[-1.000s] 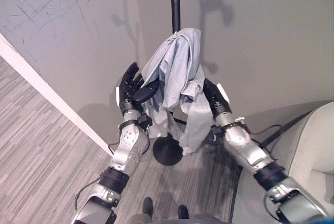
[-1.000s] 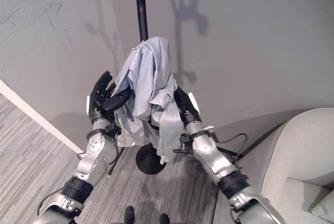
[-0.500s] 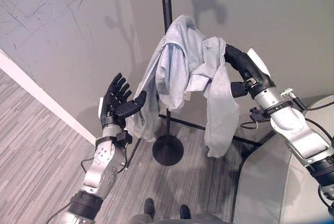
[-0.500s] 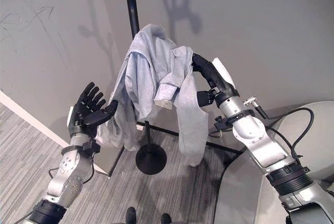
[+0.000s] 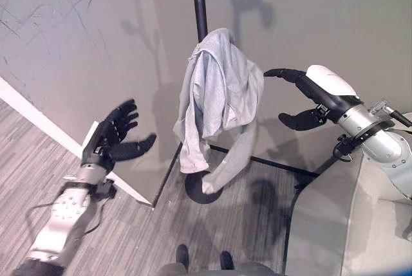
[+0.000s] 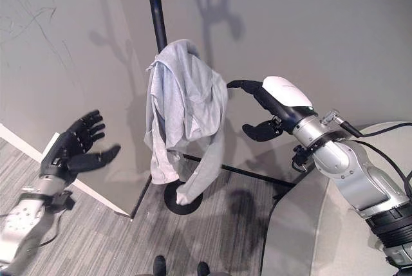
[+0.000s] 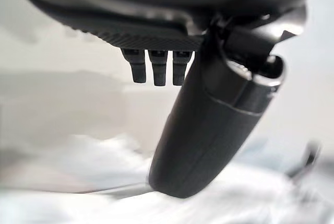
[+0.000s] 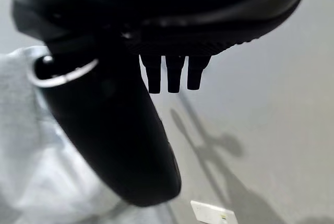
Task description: Hang the clothes on the sofa on the clothes rack.
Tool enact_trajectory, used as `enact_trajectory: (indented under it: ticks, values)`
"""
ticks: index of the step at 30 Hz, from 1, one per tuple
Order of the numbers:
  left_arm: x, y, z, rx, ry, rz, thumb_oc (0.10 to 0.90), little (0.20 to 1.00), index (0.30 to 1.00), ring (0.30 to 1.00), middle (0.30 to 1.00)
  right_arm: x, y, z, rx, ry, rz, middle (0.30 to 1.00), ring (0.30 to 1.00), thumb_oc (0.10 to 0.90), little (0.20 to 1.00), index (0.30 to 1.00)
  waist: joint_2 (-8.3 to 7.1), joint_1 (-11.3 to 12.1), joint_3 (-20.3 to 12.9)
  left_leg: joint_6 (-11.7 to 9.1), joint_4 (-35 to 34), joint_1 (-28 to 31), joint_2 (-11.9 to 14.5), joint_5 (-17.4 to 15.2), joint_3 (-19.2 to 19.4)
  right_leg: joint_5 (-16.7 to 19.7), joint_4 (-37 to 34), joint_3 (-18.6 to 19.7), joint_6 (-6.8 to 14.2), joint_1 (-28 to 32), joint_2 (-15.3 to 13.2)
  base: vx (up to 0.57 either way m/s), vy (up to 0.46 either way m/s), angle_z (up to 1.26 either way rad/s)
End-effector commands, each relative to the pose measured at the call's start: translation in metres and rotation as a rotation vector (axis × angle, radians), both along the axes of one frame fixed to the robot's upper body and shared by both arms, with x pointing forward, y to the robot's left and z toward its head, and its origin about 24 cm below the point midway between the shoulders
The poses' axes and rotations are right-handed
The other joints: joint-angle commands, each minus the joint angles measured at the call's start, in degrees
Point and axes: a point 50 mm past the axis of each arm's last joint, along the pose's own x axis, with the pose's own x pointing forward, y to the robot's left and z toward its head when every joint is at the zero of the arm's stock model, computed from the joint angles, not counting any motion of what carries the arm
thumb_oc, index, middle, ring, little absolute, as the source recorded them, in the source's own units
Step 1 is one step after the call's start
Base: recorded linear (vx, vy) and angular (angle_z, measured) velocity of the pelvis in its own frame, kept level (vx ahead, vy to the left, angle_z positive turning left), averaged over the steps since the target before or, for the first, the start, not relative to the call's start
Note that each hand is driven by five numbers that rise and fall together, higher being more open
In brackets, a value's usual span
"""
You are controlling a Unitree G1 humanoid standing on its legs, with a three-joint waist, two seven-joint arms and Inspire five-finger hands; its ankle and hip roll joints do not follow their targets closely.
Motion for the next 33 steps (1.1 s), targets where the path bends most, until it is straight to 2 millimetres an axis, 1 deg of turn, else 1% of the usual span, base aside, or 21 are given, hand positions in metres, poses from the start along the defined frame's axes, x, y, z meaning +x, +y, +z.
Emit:
enact_trajectory:
  ticks: [1, 3, 8, 9, 11, 13, 14, 15, 19, 20, 21, 22, 24, 25, 26, 27, 28, 29, 30, 32, 33]
  values:
    - [0.007, 0.004, 0.020, 0.006, -0.109, -0.033, 0.800, 0.900, 0.900, 0.900, 0.900, 0.004, -0.002, 0.000, 0.191, -0.025, -0.006, 0.900, 0.900, 0.800, 0.900, 0.900, -2.04, 2.0, -5.9, -0.4, 0.3, 2.0, 0.9, -4.0, 0.9, -2.4, 5.2, -6.0, 6.4, 0.3, -4.9, 0.00, 0.000, 0.00]
    - [0.004, 0.008, 0.015, 0.031, -0.098, -0.018, 0.800, 0.900, 0.900, 0.900, 0.900, -0.006, 0.000, -0.004, 0.145, 0.006, 0.031, 0.900, 0.900, 0.800, 0.900, 0.900, -2.00, 1.9, -5.8, -0.4, 0.3, 2.0, 0.9, -4.0, 0.8, -2.8, 5.4, -6.4, 6.4, 0.3, -5.0, 0.02, 0.006, 0.00]
    - [-0.012, 0.015, -0.036, -0.109, 0.020, 0.138, 0.800, 0.900, 0.900, 0.900, 0.900, -0.023, -0.024, -0.019, 0.246, 0.048, -0.060, 0.900, 0.900, 0.800, 0.900, 0.900, -2.42, 1.7, -5.6, -0.4, 0.3, 1.7, 0.6, -4.0, 0.6, -3.0, 5.1, -7.3, 6.7, 0.5, -5.5, 0.03, 0.005, 0.02]
    - [-0.020, 0.016, -0.059, -0.210, 0.083, 0.218, 0.800, 0.900, 0.900, 0.900, 0.900, -0.030, -0.030, -0.026, 0.283, 0.057, -0.093, 0.900, 0.900, 0.800, 0.900, 0.900, -2.58, 1.6, -5.6, -0.4, 0.3, 1.5, 0.5, -4.1, 0.6, -3.1, 4.8, -7.7, 6.8, 0.6, -5.7, 0.03, 0.001, -0.04]
    - [-0.024, 0.017, -0.069, -0.249, 0.105, 0.265, 0.800, 0.900, 0.900, 0.900, 0.900, -0.034, -0.034, -0.030, 0.311, 0.060, -0.115, 0.900, 0.900, 0.800, 0.900, 0.900, -2.67, 1.6, -5.6, -0.4, 0.3, 1.4, 0.4, -4.1, 0.4, -3.1, 4.6, -7.9, 6.8, 0.6, -5.8, 0.00, 0.000, 0.00]
    - [-0.039, 0.013, -0.107, -0.464, 0.192, 0.460, 0.800, 0.900, 0.900, 0.900, 0.900, -0.046, -0.048, -0.054, 0.573, 0.063, -0.222, 0.900, 0.900, 0.800, 0.900, 0.900, -3.03, 1.3, -5.3, -0.3, 0.3, 1.2, 0.2, -4.3, 0.2, -3.2, 4.0, -8.2, 6.7, 1.0, -5.9, 0.02, -0.005, 0.00]
    - [-0.039, 0.013, -0.107, -0.464, 0.192, 0.460, 0.800, 0.900, 0.900, 0.900, 0.900, -0.046, -0.048, -0.054, 0.573, 0.063, -0.222, 0.900, 0.900, 0.800, 0.900, 0.900, -3.01, 1.3, -5.4, -0.3, 0.3, 1.0, 0.2, -4.2, 0.1, -3.1, 3.9, -8.2, 6.7, 0.8, -5.9, 0.03, -0.018, 0.04]
    - [-0.045, 0.011, -0.120, -0.559, 0.210, 0.570, 0.800, 0.900, 0.900, 0.900, 0.900, -0.053, -0.048, -0.073, 0.769, 0.063, -0.272, 0.900, 0.900, 0.800, 0.900, 0.900, -3.15, 1.2, -5.5, -0.3, 0.3, 0.6, 0.1, -4.2, -0.1, -3.1, 3.8, -8.4, 6.6, 0.8, -5.9, 0.01, -0.013, 0.05]
    - [-0.052, 0.007, -0.140, -0.523, 0.304, 0.617, 0.800, 0.900, 0.900, 0.900, 0.900, -0.062, -0.047, -0.101, 1.093, 0.045, -0.346, 0.900, 0.900, 0.800, 0.900, 0.900, -3.24, 0.9, -5.5, -0.3, 0.3, 0.1, -0.1, -4.3, -0.6, -3.2, 3.8, -8.8, 6.4, 0.7, -6.0, 0.02, -0.016, 0.11]
    - [-0.059, 0.001, -0.155, -0.542, 0.370, 0.650, 0.800, 0.900, 0.900, 0.900, 0.900, -0.066, -0.041, -0.124, 1.370, 0.067, -0.366, 0.900, 0.900, 0.800, 0.900, 0.900, -3.14, 0.9, -5.5, -0.3, 0.3, 0.0, -0.2, -4.3, -0.9, -3.2, 3.7, -9.0, 6.3, 0.7, -6.0, 0.03, -0.009, 0.13]
    - [-0.059, 0.002, -0.155, -0.542, 0.369, 0.649, 0.800, 0.900, 0.900, 0.900, 0.900, -0.066, -0.041, -0.124, 1.372, 0.067, -0.365, 0.900, 0.900, 0.800, 0.900, 0.900, -3.19, 0.9, -5.4, -0.3, 0.3, 0.0, -0.2, -4.3, -0.9, -3.2, 3.7, -9.1, 6.3, 0.7, -6.0, 0.02, -0.002, 0.14]
    - [-0.067, -0.006, -0.169, -0.554, 0.442, 0.669, 0.800, 0.900, 0.900, 0.900, 0.900, -0.071, -0.035, -0.151, 1.566, 0.102, -0.421, 0.900, 0.900, 0.800, 0.900, 0.900, -3.11, 0.9, -5.3, -0.3, 0.3, -0.1, -0.3, -4.3, -1.1, -3.2, 3.6, -9.3, 6.2, 0.8, -6.1, 0.01, 0.002, 0.11]
    - [-0.073, -0.009, -0.178, -0.546, 0.491, 0.674, 0.800, 0.900, 0.900, 0.900, 0.900, -0.073, -0.030, -0.166, 1.625, 0.134, -0.473, 0.900, 0.900, 0.800, 0.900, 0.900, -3.15, 1.0, -5.3, -0.3, 0.3, 0.0, -0.4, -4.4, -1.2, -3.2, 3.5, -9.4, 6.2, 0.9, -6.1, 0.00, 0.005, 0.06]
    - [-0.086, -0.018, -0.196, -0.527, 0.606, 0.689, 0.800, 0.900, 0.900, 0.900, 0.900, -0.081, -0.020, -0.206, 1.674, 0.271, -0.621, 0.900, 0.900, 0.800, 0.900, 0.900, -3.11, 1.2, -5.2, -0.4, 0.3, 0.0, -0.4, -4.3, -1.4, -3.1, 3.4, -9.6, 6.2, 0.9, -6.2, 0.00, 0.008, 0.03]
    - [-0.086, -0.018, -0.196, -0.528, 0.605, 0.689, 0.800, 0.900, 0.900, 0.900, 0.900, -0.081, -0.020, -0.206, 1.674, 0.271, -0.620, 0.900, 0.900, 0.800, 0.900, 0.900, -3.13, 1.2, -5.2, -0.4, 0.3, 0.0, -0.5, -4.3, -1.4, -3.1, 3.3, -9.6, 6.2, 0.9, -6.2, 0.00, 0.010, 0.04]
    - [-0.102, -0.027, -0.215, -0.484, 0.746, 0.684, 0.800, 0.900, 0.900, 0.900, 0.900, -0.094, -0.007, -0.259, 1.744, 0.457, -0.851, 0.900, 0.900, 0.800, 0.900, 0.900, -3.20, 1.6, -5.0, -0.5, 0.3, 0.2, -0.6, -4.4, -1.6, -3.1, 3.2, -9.7, 6.1, 1.2, -6.2, 0.00, 0.002, 0.03]
    - [-0.101, -0.027, -0.215, -0.485, 0.745, 0.684, 0.800, 0.900, 0.900, 0.900, 0.900, -0.093, -0.007, -0.258, 1.745, 0.457, -0.850, 0.900, 0.900, 0.800, 0.900, 0.900, -3.18, 1.6, -5.1, -0.5, 0.3, 0.1, -0.5, -4.3, -1.6, -3.0, 3.1, -9.7, 6.1, 1.1, -6.2, 0.01, 0.003, 0.06]
    - [-0.119, -0.033, -0.231, -0.446, 0.885, 0.706, 0.800, 0.900, 0.900, 0.900, 0.900, -0.113, 0.015, -0.303, 1.778, 0.709, -1.029, 0.900, 0.900, 0.800, 0.900, 0.900, -3.18, 2.2, -5.4, -0.6, 0.3, 0.0, -0.6, -4.3, -1.9, -3.0, 2.9, -9.8, 5.9, 1.1, -6.1, 0.01, 0.000, 0.05]
    - [-0.119, -0.033, -0.231, -0.446, 0.883, 0.705, 0.800, 0.900, 0.900, 0.900, 0.900, -0.112, 0.015, -0.302, 1.780, 0.709, -1.027, 0.900, 0.900, 0.800, 0.900, 0.900, -3.20, 2.2, -5.2, -0.6, 0.3, 0.1, -0.6, -4.4, -1.9, -3.0, 2.9, -9.8, 5.9, 1.2, -6.1, 0.02, 0.000, 0.07]
    - [-0.138, -0.044, -0.244, -0.395, 1.044, 0.686, 0.800, 0.900, 0.900, 0.900, 0.900, -0.150, 0.048, -0.348, 1.825, 0.996, -1.313, 0.900, 0.900, 0.800, 0.900, 0.900, -3.19, 3.1, -5.4, -0.6, 0.3, 0.3, -0.6, -4.5, -2.3, -3.1, 2.5, -9.9, 5.6, 1.6, -6.0, 0.04, -0.001, 0.08]
    - [-0.141, -0.047, -0.246, -0.390, 1.069, 0.675, 0.800, 0.900, 0.900, 0.900, 0.900, -0.161, 0.053, -0.355, 1.835, 1.034, -1.389, 0.900, 0.900, 0.800, 0.900, 0.900, -3.16, 3.2, -5.5, -0.6, 0.3, 0.4, -0.6, -4.6, -2.4, -3.2, 2.5, -9.9, 5.5, 1.7, -6.0, 0.05, 0.005, 0.10]
